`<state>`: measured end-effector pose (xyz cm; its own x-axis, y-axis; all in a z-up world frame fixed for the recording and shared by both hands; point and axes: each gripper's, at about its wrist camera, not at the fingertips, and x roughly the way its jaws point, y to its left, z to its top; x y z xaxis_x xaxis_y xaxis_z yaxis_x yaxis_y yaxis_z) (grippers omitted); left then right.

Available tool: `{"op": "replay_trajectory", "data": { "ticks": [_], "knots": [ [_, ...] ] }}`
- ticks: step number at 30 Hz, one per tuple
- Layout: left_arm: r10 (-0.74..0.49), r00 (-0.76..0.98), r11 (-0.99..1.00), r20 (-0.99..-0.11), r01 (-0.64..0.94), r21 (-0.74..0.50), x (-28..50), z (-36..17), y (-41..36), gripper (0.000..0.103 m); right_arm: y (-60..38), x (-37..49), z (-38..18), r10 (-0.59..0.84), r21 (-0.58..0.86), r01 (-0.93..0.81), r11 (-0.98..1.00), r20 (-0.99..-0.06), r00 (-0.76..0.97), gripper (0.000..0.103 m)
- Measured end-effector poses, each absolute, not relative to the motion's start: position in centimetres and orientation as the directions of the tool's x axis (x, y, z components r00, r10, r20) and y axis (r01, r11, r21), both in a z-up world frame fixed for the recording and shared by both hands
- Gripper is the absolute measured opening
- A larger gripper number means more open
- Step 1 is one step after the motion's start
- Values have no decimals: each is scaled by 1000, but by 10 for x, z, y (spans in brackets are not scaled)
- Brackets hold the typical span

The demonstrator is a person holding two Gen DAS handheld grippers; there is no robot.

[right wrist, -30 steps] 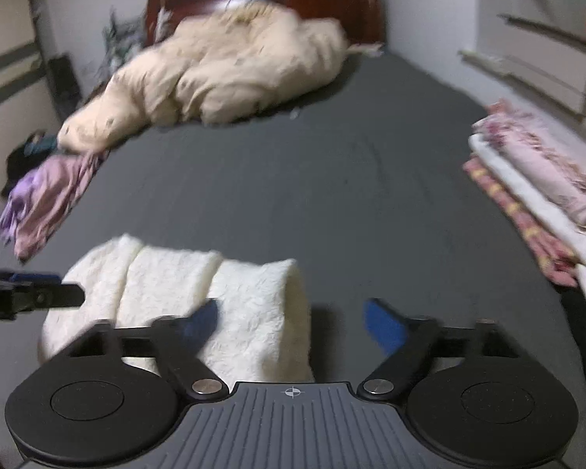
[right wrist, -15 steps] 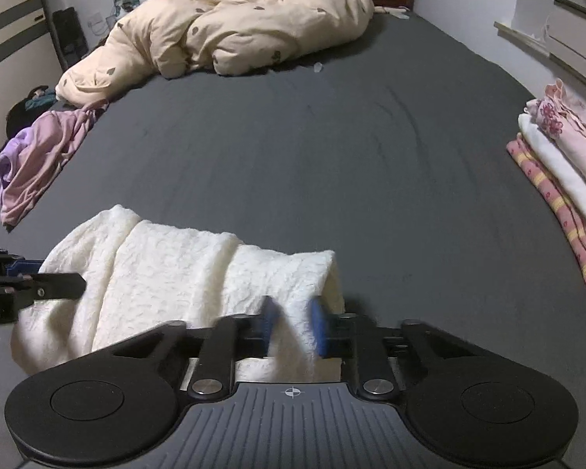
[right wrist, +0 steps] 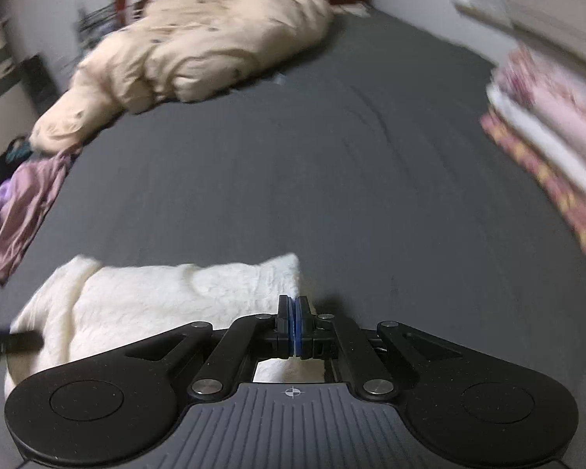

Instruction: Fold clothes

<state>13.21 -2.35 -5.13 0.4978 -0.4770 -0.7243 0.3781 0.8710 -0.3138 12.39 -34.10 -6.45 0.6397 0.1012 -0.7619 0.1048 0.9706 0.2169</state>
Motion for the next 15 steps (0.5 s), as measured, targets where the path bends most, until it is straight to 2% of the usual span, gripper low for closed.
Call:
{"op": "replay_trajectory", "data": {
  "ticks": [2, 4, 6, 9, 11, 15],
  "knots": [
    [-482, 487, 871, -728, 355, -339, 135, -58, -19, 9, -353, 123, -72, 139, 296, 152, 943, -764, 630, 0],
    [-499, 486, 864, -717, 339, -372, 136, -58, -16, 10, -359, 120, -69, 132, 305, 166, 938, -755, 642, 0],
    [-508, 506, 860, -697, 345, -376, 134, -51, -15, 14, -365, 114, -62, 113, 299, 171, 939, -736, 667, 1],
    [-502, 515, 861, -695, 375, -344, 128, -42, -14, 23, -380, 102, -50, 149, 366, 177, 913, -706, 692, 2],
    [-517, 505, 850, -691, 397, -345, 121, -38, -10, 28, -386, 87, -40, 210, 396, 121, 910, -693, 690, 3],
    [-530, 480, 831, -699, 459, -315, 101, -36, -4, 34, -372, 51, -32, 263, 352, 6, 936, -711, 652, 3]
  ]
}}
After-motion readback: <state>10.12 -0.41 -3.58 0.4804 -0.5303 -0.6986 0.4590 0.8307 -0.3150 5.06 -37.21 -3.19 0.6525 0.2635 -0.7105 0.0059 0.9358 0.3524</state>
